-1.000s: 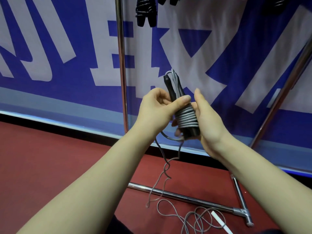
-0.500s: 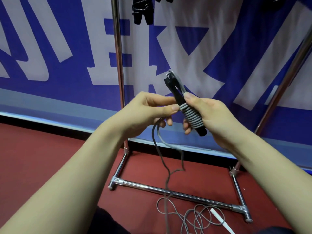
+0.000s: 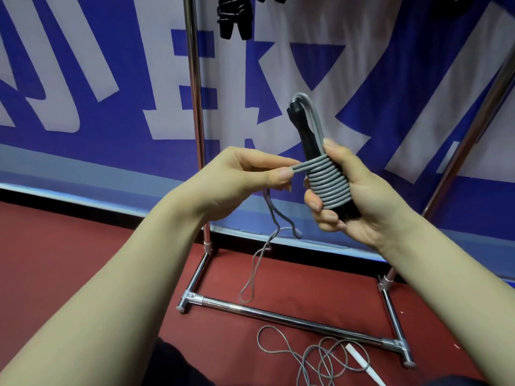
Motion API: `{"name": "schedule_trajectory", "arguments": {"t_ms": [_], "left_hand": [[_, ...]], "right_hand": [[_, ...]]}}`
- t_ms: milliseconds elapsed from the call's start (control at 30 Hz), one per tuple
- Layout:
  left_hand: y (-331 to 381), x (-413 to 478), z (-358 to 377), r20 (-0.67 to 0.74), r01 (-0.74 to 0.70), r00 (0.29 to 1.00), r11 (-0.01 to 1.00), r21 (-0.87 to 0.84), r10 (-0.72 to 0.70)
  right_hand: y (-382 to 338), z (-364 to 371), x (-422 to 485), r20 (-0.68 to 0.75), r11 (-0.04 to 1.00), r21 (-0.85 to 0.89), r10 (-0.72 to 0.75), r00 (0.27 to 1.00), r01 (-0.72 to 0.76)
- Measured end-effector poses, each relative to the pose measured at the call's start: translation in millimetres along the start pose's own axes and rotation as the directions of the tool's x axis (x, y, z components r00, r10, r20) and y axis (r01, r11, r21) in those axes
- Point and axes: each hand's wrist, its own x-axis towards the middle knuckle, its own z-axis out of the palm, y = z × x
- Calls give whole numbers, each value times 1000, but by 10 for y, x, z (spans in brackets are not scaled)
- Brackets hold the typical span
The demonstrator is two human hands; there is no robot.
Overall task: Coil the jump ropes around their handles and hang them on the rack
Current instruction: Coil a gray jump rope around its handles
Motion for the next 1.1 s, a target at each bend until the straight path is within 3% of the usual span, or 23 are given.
{"name": "schedule_trajectory", "arguments": {"t_ms": [167,267,333,433,533,667,733,767,833,900,967,1100], "left_hand": [[65,23,44,54,15,999,972,-235,-3],[84,52,90,150,15,988,976,-219,19],[80,63,126,199,-10,978,977,-214,54],[66,71,125,240,-35,965,963,-266,101],[131,14,142,239,-13,967,955,-296,87],[171,-40,123,307,-41,950,997,-67,60],[166,-57,106,294,-66,954,998,0,63],[163,-62,105,257,-65,965,998,10,60],[147,-70,113,153,-57,987,998,3,56],[113,-62,106,40,-40,998,999,-15,40],[90,-55,94,-42,-33,999,999,-20,33],[86,-54,131,-168,-21,985,999,47,28]], "right_hand": [[-9,39,-5,118,975,213,46,992,-70],[3,75,-32,269,952,285,34,963,-113],[33,77,-4,424,917,350,25,905,-190],[70,52,30,682,816,431,-14,731,-386],[114,12,56,749,789,434,-47,661,-436],[162,-28,40,771,792,409,-34,635,-454],[148,-25,23,736,847,355,8,677,-396],[131,-14,13,680,901,289,45,732,-324],[82,42,7,492,974,106,124,862,-200],[59,86,25,241,994,-28,110,964,-106],[74,115,53,68,989,-147,8,998,2],[124,163,78,-80,919,-380,-147,986,106]]}}
